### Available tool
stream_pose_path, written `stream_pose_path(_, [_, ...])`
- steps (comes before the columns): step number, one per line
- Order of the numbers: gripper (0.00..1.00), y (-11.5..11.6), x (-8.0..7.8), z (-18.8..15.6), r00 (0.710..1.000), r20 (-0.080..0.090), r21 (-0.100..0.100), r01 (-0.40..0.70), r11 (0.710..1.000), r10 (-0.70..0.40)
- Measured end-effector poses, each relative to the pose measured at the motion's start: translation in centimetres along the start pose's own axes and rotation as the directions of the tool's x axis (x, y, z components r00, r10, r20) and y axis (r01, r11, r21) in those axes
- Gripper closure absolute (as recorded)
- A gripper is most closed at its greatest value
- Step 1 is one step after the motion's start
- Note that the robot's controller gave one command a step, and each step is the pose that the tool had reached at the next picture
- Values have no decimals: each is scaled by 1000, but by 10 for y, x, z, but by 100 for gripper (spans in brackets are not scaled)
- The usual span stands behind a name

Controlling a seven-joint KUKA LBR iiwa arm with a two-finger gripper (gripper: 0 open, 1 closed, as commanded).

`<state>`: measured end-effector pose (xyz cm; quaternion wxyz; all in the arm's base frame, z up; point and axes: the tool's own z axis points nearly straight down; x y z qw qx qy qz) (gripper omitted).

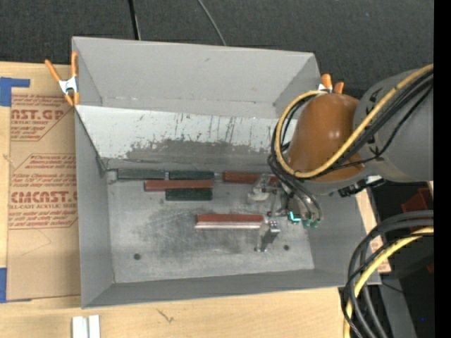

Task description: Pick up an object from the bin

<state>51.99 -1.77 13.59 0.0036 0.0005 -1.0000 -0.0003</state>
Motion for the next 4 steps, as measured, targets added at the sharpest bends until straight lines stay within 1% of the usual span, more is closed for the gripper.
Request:
stream_pose_path(1, [0, 0, -2, -4, 1000, 8, 0, 0, 1000, 0])
stream_pose_path(2, [100, 21, -37, 60, 997, 13, 2, 77, 997, -77])
stream_pose_path(3, [100, 21, -37, 60, 997, 13, 2, 77, 997, -77])
stream_pose_path(4, [100, 31, -30, -84, 996, 11, 1, 94, 996, -94])
